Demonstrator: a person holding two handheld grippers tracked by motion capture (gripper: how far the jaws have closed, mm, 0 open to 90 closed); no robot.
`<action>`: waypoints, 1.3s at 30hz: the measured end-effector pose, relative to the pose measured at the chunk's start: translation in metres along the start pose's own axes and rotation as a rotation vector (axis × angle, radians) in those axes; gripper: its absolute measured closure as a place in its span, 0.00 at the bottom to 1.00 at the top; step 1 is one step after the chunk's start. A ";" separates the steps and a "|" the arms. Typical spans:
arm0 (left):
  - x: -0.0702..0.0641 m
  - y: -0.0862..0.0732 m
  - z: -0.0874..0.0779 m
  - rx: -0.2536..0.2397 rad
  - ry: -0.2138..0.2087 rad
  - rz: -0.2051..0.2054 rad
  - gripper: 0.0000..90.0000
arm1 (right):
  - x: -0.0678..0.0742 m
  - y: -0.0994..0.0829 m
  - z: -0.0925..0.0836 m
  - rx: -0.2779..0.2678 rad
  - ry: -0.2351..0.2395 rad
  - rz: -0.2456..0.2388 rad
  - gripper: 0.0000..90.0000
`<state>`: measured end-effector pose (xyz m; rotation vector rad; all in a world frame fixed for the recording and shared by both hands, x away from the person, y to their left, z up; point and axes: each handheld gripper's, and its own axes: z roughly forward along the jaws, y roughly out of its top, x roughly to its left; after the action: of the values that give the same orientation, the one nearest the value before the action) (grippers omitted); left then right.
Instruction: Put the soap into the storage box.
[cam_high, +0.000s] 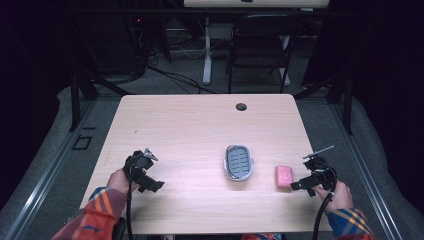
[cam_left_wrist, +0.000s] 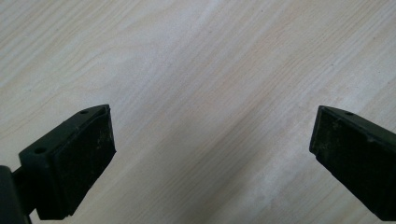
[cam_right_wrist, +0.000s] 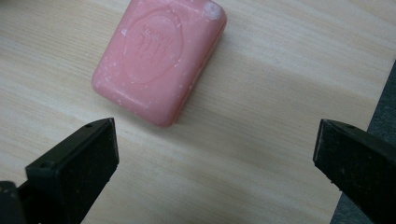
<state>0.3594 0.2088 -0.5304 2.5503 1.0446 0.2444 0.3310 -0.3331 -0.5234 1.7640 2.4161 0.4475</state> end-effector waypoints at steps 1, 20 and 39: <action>0.000 0.000 0.000 0.000 0.001 0.000 0.00 | 0.000 0.000 0.000 0.000 0.000 0.000 0.00; 0.000 0.001 0.001 0.000 -0.006 0.004 0.00 | 0.003 0.003 -0.003 -0.027 0.031 0.041 0.00; 0.000 0.002 0.003 0.010 -0.017 0.005 0.00 | 0.019 0.008 0.000 -0.024 0.095 0.063 0.00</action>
<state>0.3615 0.2073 -0.5325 2.5592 1.0361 0.2186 0.3328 -0.3129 -0.5197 1.8540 2.4115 0.5770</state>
